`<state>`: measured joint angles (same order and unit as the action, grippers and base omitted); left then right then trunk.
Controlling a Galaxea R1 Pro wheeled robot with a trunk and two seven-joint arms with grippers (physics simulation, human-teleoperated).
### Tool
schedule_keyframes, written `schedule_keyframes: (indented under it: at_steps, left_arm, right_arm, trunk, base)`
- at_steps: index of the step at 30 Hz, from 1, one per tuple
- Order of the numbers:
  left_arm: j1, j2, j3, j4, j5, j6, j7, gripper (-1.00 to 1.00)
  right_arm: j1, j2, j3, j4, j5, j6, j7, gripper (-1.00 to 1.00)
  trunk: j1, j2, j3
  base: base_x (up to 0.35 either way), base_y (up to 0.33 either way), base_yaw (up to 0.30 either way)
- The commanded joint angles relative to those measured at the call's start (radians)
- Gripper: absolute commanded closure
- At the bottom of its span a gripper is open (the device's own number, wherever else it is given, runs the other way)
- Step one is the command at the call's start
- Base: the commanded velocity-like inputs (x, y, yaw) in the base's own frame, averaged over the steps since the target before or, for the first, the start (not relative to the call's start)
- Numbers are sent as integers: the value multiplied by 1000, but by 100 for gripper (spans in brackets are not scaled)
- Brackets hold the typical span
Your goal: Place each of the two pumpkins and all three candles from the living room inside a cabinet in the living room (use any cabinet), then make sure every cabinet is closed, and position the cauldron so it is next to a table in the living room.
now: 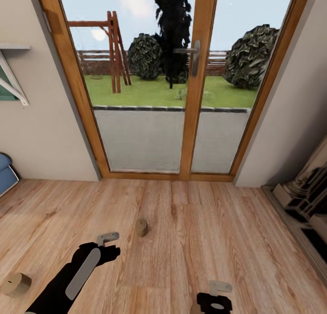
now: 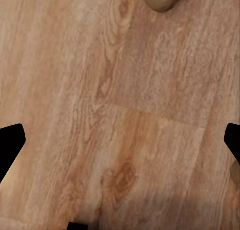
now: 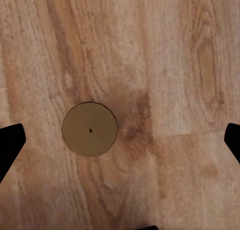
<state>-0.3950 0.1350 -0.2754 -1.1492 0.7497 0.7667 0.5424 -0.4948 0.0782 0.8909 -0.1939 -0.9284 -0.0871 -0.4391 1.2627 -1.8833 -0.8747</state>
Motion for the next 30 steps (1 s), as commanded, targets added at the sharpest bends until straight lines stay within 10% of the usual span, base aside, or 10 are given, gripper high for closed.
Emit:
schedule_keyframes:
  at_steps: [1,9,30]
  left_arm:
    - [-1,1,-3,-1,12,0,10,-100]
    - [-1,0,-3,-4,14,1,10,-100]
    - [1,2,2,-31,27,10,2,-100]
  right_arm:
    - [-1,0,8,0,-9,-6,7,-100]
    - [-1,0,9,2,-8,-9,108,-100]
    - [-1,0,8,4,-14,-22,112,-100]
  trunk:
    - [4,-8,-4]
    - [34,-64,-29]
    - [115,-211,-95]
  base:
    - [0,0,0]
    - [0,0,0]
    - [0,0,0]
